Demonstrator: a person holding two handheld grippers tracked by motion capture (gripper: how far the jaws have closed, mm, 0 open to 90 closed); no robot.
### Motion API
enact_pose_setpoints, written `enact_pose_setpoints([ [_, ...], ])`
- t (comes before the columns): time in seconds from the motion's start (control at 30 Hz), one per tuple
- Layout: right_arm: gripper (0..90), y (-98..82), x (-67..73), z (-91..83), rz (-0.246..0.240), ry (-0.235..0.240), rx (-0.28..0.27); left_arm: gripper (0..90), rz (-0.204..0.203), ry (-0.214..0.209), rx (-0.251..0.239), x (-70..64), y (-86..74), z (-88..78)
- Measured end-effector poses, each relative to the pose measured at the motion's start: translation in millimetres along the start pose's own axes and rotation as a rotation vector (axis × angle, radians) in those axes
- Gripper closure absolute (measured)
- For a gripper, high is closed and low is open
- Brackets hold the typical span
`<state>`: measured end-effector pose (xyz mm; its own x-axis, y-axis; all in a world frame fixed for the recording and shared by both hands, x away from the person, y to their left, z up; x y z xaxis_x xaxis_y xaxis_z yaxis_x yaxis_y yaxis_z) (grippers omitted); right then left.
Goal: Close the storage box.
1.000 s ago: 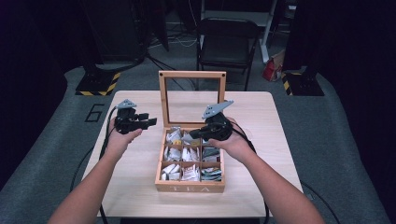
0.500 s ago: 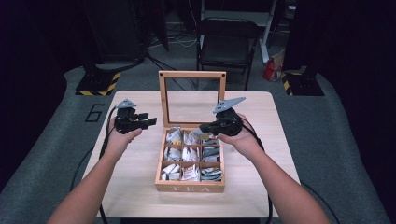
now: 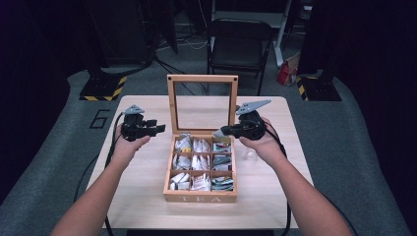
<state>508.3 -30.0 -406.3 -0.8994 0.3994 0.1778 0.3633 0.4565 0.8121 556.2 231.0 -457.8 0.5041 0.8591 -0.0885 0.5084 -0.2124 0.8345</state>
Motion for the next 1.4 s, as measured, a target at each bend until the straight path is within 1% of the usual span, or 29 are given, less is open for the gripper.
enact_pose_setpoints([
  [0.03,89.1,-1.3,-4.2,-2.8,0.001,-0.011,-0.002,46.9,-0.008,0.000,0.000,-0.6,0.0,0.2],
  [0.07,89.1,-1.3,-4.2,-2.8,0.001,-0.011,-0.002,46.9,0.001,0.003,0.000,0.2,0.0,0.3],
  [0.13,89.1,-2.7,-7.8,-5.6,0.013,-0.023,-0.006,46.8,-0.009,0.000,-0.001,-0.5,0.3,0.5],
  [0.2,89.1,-4.3,-11.3,-8.7,0.024,-0.037,-0.006,46.8,-0.007,0.000,-0.001,-0.7,0.4,1.1],
  [0.23,89.1,-4.8,-13.4,-10.3,0.018,-0.042,-0.006,46.8,0.000,0.000,0.001,-0.4,0.3,1.0],
  [0.27,89.1,-5.4,-15.1,-12.0,0.025,-0.049,-0.008,46.9,0.003,0.002,-0.001,0.0,0.4,1.1],
  [0.3,89.1,-6.9,-19.0,-15.7,0.029,-0.061,-0.010,46.8,0.005,0.002,0.003,0.4,-0.1,0.6],
  [0.33,89.1,-6.9,-19.0,-15.7,0.029,-0.061,-0.010,46.8,0.005,0.002,0.003,0.4,-0.1,0.6],
  [0.37,89.1,-8.3,-22.4,-19.7,0.043,-0.073,-0.014,46.8,0.002,0.003,0.000,0.7,0.0,0.7],
  [0.4,89.1,-8.3,-22.4,-19.7,0.043,-0.073,-0.014,46.8,0.001,0.004,0.001,1.0,-0.2,0.5],
  [0.43,89.1,-8.9,-24.4,-21.6,0.045,-0.078,-0.017,46.8,-0.011,0.002,0.000,0.3,-0.1,0.4],
  [0.5,89.1,-10.9,-30.8,-26.9,0.050,-0.094,-0.019,46.8,-0.001,0.005,0.001,1.8,0.0,-0.4],
  [0.53,89.1,-10.9,-30.8,-26.9,0.050,-0.094,-0.019,46.8,0.001,0.003,0.002,2.0,-0.1,-0.9],
  [0.57,89.1,-12.6,-34.8,-30.7,0.058,-0.104,-0.020,46.8,-0.007,0.005,-0.001,1.5,0.1,-1.1],
  [0.6,89.1,-12.6,-34.8,-30.7,0.058,-0.104,-0.020,46.8,-0.001,0.005,-0.002,1.9,0.3,-1.5],
  [0.67,89.0,-14.3,-38.6,-34.6,0.062,-0.115,-0.022,46.8,-0.003,0.007,-0.003,1.9,0.7,-1.8],
  [0.7,89.1,-16.6,-42.5,-38.4,0.071,-0.126,-0.022,46.8,-0.003,0.007,-0.004,2.0,1.0,-1.9],
  [0.77,89.1,-17.6,-43.9,-39.7,0.073,-0.130,-0.022,46.8,-0.011,0.006,-0.003,1.5,1.2,-2.0],
  [0.8,89.0,-19.5,-47.1,-42.6,0.074,-0.140,-0.023,46.8,-0.011,0.005,-0.002,1.4,1.2,-2.2],
  [0.87,89.0,-23.1,-49.7,-45.6,0.088,-0.152,-0.015,46.8,-0.011,0.006,-0.002,1.4,1.5,-1.9],
  [0.9,89.0,-24.7,-52.0,-47.4,0.080,-0.160,-0.009,46.8,-0.010,0.005,-0.002,1.4,1.5,-2.0],
  [0.93,89.0,-27.8,-54.7,-50.9,0.090,-0.170,-0.009,46.8,-0.012,0.007,-0.004,1.4,1.7,-1.6],
  [1.17,89.0,-38.6,-60.9,-56.7,0.103,-0.187,-0.005,46.8,-0.012,0.009,-0.002,1.7,1.4,-1.1],
  [1.23,89.0,-44.6,-62.9,-58.1,0.116,-0.194,-0.005,46.9,-0.012,0.010,-0.004,1.8,1.7,-1.4],
  [1.27,89.0,-46.6,-63.9,-58.6,0.113,-0.196,-0.001,46.8,-0.013,0.010,-0.004,2.2,1.9,-1.8],
  [1.3,89.0,-49.0,-64.1,-58.8,0.123,-0.198,0.000,46.8,-0.016,0.010,-0.003,2.4,2.0,-2.3],
  [1.33,89.0,-49.0,-64.1,-58.8,0.123,-0.198,0.000,46.8,-0.009,0.012,-0.003,3.4,2.1,-2.6],
  [1.37,89.0,-53.1,-65.4,-59.4,0.131,-0.202,0.003,46.8,-0.002,0.014,-0.003,4.1,2.1,-2.8],
  [1.4,89.0,-53.1,-65.4,-59.4,0.131,-0.202,0.003,46.8,-0.002,0.015,-0.002,4.3,2.0,-2.9],
])
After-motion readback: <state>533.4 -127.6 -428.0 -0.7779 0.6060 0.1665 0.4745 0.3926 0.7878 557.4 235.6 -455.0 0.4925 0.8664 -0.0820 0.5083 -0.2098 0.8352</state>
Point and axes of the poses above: each handheld gripper's, and its own axes: z roughly forward along the jaws, y roughly out of its top, x roughly to its left, the point moved 10 cm from there along z, roughly forward along the jaws, and after that the axes turned 9 degrees about y, right-handed, at the moved point
